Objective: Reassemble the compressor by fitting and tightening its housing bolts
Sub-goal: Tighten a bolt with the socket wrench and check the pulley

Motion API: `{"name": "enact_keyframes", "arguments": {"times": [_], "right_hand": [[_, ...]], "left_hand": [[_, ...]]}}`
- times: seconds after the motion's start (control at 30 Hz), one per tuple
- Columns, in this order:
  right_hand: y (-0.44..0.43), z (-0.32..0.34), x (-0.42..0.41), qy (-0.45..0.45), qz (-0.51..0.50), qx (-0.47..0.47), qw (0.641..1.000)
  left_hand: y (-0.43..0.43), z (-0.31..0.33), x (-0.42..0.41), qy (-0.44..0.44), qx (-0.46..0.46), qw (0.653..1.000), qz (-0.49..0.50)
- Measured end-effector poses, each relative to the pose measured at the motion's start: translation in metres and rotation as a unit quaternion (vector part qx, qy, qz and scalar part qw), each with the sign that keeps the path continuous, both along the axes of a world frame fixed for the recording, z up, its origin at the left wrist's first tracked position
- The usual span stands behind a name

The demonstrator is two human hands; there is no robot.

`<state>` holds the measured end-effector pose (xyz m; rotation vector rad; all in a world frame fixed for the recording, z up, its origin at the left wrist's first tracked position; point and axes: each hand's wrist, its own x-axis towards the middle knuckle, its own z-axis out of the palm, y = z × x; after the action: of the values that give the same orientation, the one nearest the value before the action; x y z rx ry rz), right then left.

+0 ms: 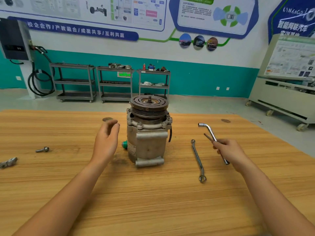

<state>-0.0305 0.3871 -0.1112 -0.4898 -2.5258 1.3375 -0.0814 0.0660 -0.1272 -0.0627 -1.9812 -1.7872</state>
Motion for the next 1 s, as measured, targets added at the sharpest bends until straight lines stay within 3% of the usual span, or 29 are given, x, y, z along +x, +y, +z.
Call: {"name": "enact_keyframes", "arguments": {"times": [0.17, 0.4, 0.5, 0.57, 0.6, 0.63, 0.7, 0.83, 0.93, 1.0], "right_hand": [[0.014, -0.037, -0.017, -0.085, -0.066, 0.092, 0.99], [0.011, -0.056, -0.024, -0.12, -0.103, 0.331, 0.93], [0.001, -0.056, -0.024, -0.036, -0.1, 0.382, 0.918], [-0.015, -0.048, -0.026, 0.101, -0.058, 0.312, 0.943], [-0.025, -0.04, -0.027, 0.145, -0.014, 0.225, 0.963], [-0.039, -0.03, -0.027, 0.155, 0.046, 0.114, 0.98], [-0.066, -0.013, -0.03, 0.118, 0.173, -0.059, 0.976], [-0.103, 0.002, -0.044, 0.091, 0.313, -0.09, 0.941], [-0.11, 0.003, -0.05, 0.111, 0.307, -0.133, 0.936], [-0.11, 0.003, -0.05, 0.122, 0.303, -0.138, 0.935]], "left_hand": [[0.009, -0.018, 0.0, -0.022, -0.068, 0.997, -0.006], [0.008, -0.03, 0.006, -0.041, -0.117, 0.99, -0.063], [0.005, -0.035, 0.009, -0.038, -0.172, 0.978, -0.113], [0.002, -0.036, 0.009, -0.038, -0.214, 0.968, -0.126], [0.001, -0.036, 0.009, -0.033, -0.23, 0.964, -0.129], [0.001, -0.036, 0.01, -0.027, -0.243, 0.961, -0.131], [0.002, -0.038, 0.011, -0.02, -0.264, 0.955, -0.135], [0.005, -0.037, 0.013, -0.026, -0.226, 0.967, -0.11], [0.005, -0.028, 0.015, 0.034, -0.163, 0.984, -0.07], [0.007, -0.02, 0.018, 0.091, -0.181, 0.977, -0.069]]}}
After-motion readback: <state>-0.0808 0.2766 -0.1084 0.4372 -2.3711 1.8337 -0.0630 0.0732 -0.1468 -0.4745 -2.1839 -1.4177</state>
